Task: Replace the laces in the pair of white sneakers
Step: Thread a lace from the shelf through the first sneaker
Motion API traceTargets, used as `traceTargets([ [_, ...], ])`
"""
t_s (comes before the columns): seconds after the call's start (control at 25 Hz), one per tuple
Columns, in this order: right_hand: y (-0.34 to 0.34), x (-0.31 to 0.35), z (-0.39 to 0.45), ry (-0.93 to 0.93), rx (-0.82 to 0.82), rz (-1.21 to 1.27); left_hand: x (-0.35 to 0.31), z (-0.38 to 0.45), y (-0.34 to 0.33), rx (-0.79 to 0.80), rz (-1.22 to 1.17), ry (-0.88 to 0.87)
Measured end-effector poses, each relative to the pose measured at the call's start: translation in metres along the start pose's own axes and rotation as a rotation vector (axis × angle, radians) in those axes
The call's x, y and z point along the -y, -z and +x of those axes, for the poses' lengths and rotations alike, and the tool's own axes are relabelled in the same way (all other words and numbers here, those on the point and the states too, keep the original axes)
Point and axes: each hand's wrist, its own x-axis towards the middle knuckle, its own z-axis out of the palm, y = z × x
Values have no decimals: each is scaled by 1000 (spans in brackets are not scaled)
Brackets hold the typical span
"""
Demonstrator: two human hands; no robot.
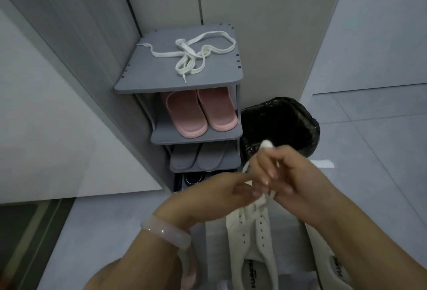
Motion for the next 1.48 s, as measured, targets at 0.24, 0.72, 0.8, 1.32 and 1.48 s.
traceTargets([
  [0.24, 6, 2, -21, -269, 319, -454, -14, 7, 8, -112, -1337, -101],
  [0.72, 103, 30, -81, -648, -270, -831, 30, -9, 80, -926, -1497, -126],
  [0.8, 117, 28, -87, -642, -389, -807, 32, -16, 83, -957, -1475, -145],
  [1.32, 19, 18, 23, 367, -489, -962, 21, -9, 57, -1028, -583, -242],
  [1.48, 0, 27, 51, 928, -451, -966, 23, -23, 62, -1090, -414, -359],
])
